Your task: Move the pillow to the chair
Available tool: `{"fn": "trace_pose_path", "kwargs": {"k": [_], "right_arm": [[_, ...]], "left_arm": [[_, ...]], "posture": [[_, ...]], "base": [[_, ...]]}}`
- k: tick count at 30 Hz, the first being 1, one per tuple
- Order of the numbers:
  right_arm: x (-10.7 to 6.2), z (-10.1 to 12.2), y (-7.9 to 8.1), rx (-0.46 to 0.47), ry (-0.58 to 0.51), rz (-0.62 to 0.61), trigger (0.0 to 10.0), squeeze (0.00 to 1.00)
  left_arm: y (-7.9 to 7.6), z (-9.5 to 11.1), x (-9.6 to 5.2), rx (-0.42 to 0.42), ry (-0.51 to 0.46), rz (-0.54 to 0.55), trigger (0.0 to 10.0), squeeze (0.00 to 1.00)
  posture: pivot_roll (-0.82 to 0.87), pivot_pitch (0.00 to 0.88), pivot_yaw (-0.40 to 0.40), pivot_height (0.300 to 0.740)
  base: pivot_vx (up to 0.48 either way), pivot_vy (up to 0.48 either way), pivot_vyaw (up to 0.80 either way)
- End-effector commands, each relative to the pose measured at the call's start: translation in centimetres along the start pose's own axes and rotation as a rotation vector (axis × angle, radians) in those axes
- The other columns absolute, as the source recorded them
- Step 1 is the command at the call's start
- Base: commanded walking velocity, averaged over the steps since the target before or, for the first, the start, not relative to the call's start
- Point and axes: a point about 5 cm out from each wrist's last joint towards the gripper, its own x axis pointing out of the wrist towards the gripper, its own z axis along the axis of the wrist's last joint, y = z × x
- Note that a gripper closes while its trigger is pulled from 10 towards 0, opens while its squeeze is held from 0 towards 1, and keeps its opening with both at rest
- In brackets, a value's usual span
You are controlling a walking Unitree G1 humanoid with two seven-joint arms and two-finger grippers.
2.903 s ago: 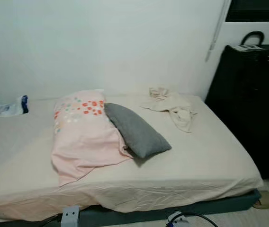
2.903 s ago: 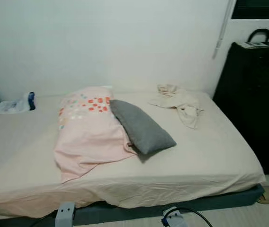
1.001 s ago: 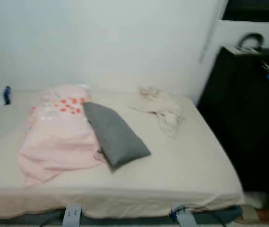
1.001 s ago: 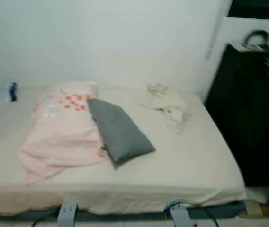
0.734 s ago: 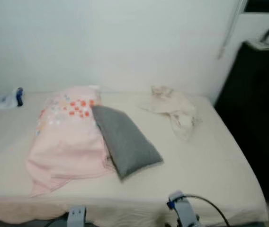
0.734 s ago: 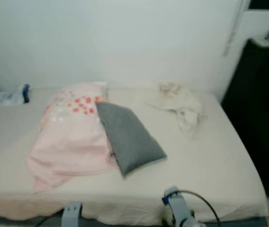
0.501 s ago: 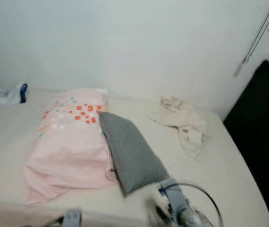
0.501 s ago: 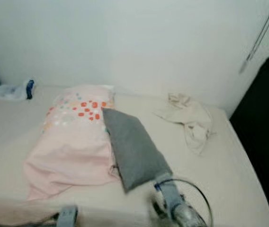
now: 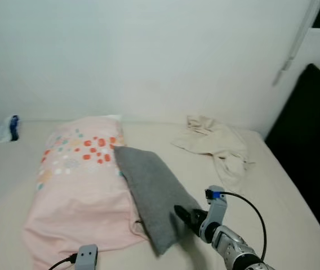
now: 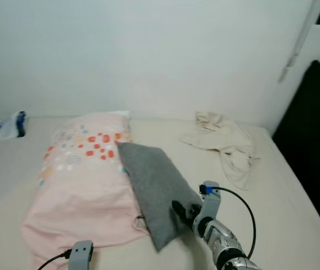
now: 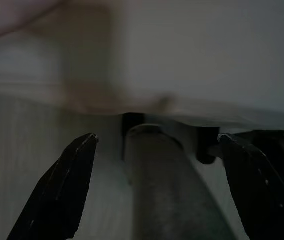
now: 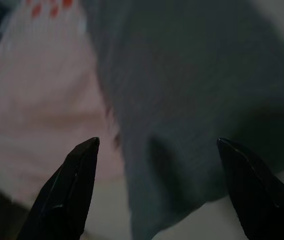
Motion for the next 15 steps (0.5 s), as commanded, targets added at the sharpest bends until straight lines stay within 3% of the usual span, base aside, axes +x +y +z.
{"fn": "trace_pose_path", "kwargs": {"k": [1,7,15], "right_arm": [[0.0,-1.0,0.1,-0.003,0.051,-0.005,10.0,0.0],[-0.1,-1.2,-0.1,0.026,0.049,-0.039,10.0,0.0],[-0.7,-1.3,-1.3,0.061,0.037,-0.124,10.0,0.0]], "left_arm": [[0.0,-0.5,0.0,0.003,0.023,0.002,10.0,0.0],[0.0,-0.7,-0.1,-0.001,0.044,0.013,10.0,0.0],[0.0,-0.9,-0.1,0.011,0.055,0.017,10.0,0.0]], "posture": [[-0.04,0.0,-0.015,0.74],[-0.04,0.0,-0.014,0.74],[-0.04,0.0,-0.011,0.74]], "base": [[0.0,0.0,0.0],[0.0,0.0,0.0],[-0.315,0.0,0.0]]}}
